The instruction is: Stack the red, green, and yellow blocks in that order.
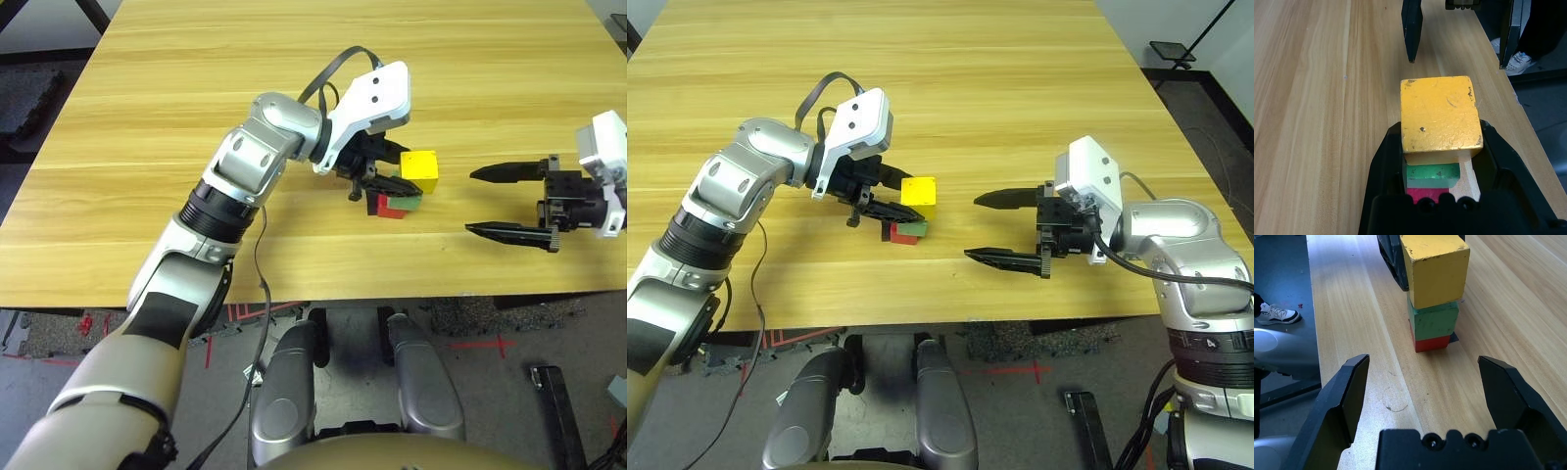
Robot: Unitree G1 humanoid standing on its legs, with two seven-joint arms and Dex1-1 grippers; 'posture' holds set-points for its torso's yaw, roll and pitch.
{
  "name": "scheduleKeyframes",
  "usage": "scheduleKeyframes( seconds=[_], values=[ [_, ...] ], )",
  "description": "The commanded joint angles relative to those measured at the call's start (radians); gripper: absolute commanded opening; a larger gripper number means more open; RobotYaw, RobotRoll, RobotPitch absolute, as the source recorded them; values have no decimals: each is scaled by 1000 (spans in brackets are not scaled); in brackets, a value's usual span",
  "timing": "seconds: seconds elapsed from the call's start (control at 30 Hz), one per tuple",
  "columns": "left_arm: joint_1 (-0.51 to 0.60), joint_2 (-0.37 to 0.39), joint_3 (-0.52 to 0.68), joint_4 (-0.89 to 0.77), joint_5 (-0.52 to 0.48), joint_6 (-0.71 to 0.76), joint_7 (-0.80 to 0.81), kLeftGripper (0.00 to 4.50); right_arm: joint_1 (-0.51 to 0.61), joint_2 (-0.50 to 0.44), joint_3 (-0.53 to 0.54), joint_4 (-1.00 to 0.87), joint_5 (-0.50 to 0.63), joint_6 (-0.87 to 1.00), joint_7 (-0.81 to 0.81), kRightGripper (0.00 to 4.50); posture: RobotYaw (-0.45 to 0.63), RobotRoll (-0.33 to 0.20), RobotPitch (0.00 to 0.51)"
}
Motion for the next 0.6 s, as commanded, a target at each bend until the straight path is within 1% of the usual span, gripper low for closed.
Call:
scheduleKeyframes(
  seconds=[0.03, 0.6],
  values=[
    [7, -1, -15, 6, 7, -15, -14, 1964, 0, 2, 9, -5, 2, -6, 1, 4500, 177, 118, 287],
    [21, 0, -24, 22, 22, -34, -27, 1964, -13, 12, 20, -8, 3, -2, -6, 4500, 176, 113, 288]
  ],
)
